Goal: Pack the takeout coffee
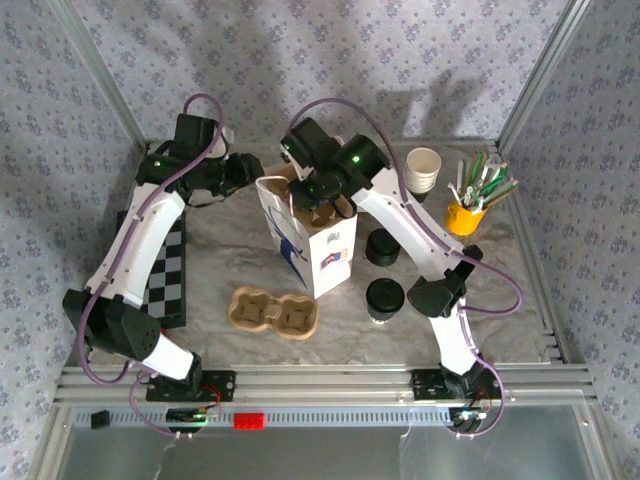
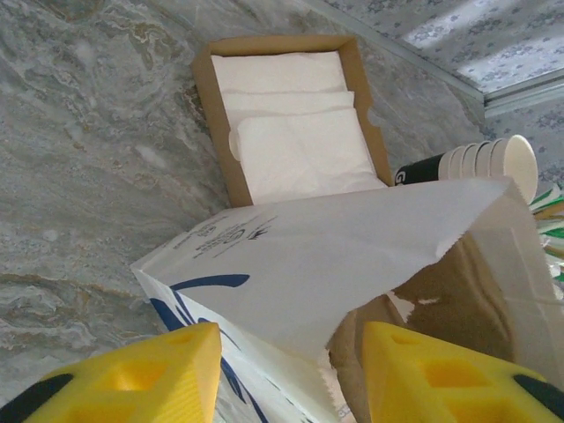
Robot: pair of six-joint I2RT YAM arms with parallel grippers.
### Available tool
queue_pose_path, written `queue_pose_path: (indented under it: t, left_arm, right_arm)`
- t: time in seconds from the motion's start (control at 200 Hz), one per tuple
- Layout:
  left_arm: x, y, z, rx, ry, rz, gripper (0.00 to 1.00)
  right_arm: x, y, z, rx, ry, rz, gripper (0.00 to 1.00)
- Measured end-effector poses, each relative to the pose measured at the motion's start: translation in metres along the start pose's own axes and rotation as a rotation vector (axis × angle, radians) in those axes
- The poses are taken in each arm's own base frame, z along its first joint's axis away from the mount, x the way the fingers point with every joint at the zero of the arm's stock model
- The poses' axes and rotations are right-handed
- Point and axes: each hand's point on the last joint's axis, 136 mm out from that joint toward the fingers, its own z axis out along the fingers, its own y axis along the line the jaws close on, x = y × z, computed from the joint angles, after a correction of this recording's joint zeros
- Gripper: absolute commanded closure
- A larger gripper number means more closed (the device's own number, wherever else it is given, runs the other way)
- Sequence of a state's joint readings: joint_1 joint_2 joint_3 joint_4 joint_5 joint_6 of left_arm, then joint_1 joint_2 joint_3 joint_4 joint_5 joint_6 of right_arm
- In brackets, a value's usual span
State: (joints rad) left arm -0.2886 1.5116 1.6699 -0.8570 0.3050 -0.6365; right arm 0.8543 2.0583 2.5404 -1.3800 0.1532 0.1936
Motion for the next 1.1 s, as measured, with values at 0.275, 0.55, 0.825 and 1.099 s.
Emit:
queue_pose_path:
  t: [0.275, 0.55, 0.825, 1.099]
  left_arm:
    - [0.003, -0.014, -0.006, 0.04, -0.018, -0.015, 0.51]
    - [0.009, -0.003, 0.002, 0.005, -0.002, -0.029, 0.53]
    - [0.011, 0.0, 0.004, -0.002, 0.003, -0.032, 0.55]
    - [0.015, 0.003, 0.005, -0.007, 0.012, -0.042, 0.56]
  right_arm:
    - [-0.004, 0.0, 0.0, 0.004, -0.02, -0.002, 0.66]
    - [-0.009, -0.001, 0.007, 0.028, -0.042, -0.024, 0.67]
    - [-0.013, 0.008, 0.013, 0.019, -0.07, -0.056, 0.67]
    - [-0.028, 0.008, -0.001, 0.003, -0.161, -0.056, 0.66]
